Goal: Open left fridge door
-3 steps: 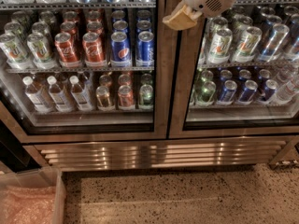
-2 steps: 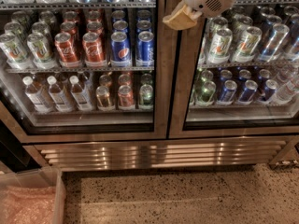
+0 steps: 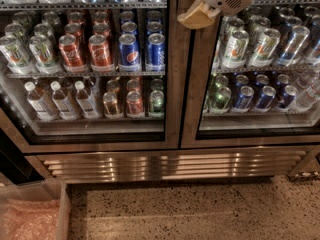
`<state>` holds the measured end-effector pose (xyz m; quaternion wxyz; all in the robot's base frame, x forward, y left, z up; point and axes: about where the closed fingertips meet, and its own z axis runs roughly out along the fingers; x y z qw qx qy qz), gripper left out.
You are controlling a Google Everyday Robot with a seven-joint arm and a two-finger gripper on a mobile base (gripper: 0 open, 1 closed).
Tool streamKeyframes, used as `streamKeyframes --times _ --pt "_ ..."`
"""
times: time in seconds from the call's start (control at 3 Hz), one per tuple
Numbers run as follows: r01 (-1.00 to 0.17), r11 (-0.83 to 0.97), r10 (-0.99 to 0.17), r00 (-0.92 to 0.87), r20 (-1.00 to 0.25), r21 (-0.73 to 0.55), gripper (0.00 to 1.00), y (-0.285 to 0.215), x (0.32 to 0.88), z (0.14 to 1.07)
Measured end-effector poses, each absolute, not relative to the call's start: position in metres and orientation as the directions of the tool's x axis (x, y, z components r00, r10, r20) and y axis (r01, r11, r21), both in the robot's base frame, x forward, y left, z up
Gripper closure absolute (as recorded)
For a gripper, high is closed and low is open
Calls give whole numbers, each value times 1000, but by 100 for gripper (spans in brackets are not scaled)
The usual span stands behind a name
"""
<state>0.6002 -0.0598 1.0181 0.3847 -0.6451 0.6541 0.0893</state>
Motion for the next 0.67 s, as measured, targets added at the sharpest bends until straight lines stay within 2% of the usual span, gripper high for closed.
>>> streamKeyframes --times 0.67 --pt "-913 153 -775 127 -619 -379 100 -62 603 1019"
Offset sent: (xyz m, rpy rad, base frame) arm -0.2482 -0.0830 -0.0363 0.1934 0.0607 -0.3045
